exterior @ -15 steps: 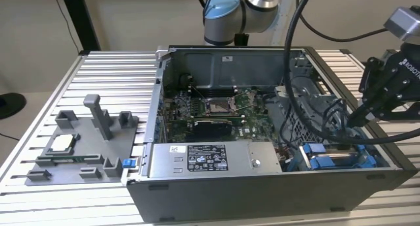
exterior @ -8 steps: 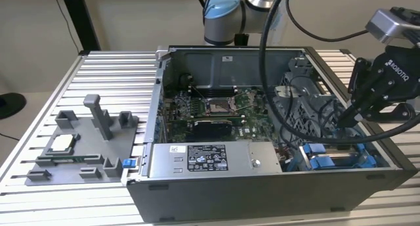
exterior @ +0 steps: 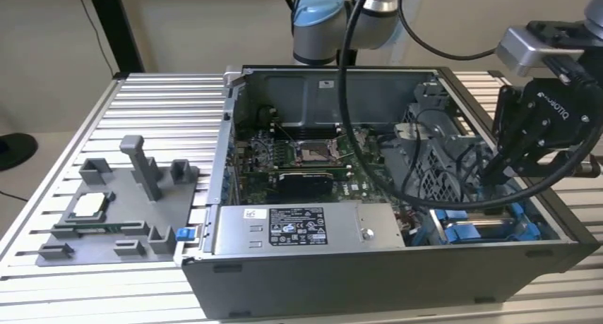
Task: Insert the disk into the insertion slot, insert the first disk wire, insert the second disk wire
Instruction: 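Insert the second disk wire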
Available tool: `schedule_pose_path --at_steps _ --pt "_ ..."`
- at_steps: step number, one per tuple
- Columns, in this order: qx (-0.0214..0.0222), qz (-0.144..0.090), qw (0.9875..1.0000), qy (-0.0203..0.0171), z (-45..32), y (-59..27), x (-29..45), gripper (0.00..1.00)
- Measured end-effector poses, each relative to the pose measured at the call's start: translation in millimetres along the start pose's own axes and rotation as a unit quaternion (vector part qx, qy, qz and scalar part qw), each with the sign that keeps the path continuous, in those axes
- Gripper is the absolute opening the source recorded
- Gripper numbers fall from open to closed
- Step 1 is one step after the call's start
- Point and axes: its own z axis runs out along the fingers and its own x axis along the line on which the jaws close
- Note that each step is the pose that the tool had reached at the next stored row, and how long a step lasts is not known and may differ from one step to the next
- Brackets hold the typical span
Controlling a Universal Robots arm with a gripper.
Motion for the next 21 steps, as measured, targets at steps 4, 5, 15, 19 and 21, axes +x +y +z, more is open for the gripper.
schedule_pose_path --at_steps 4,5,15,19,21 --pt "0.024 -0.002 0.9997 -0.0009 1.4 8.1 0.6 0.0" --pt "0.024 -0.004 0.9997 -0.0003 1.6 8.6 0.7 0.0" --pt "0.023 -0.03 0.9993 0.0032 2.2 10.8 2.3 0.0" --pt "0.0234 -0.033 0.9992 0.0033 2.2 11.6 2.5 0.0" --pt "0.0234 -0.033 0.9992 0.0033 2.2 11.6 2.5 0.0"
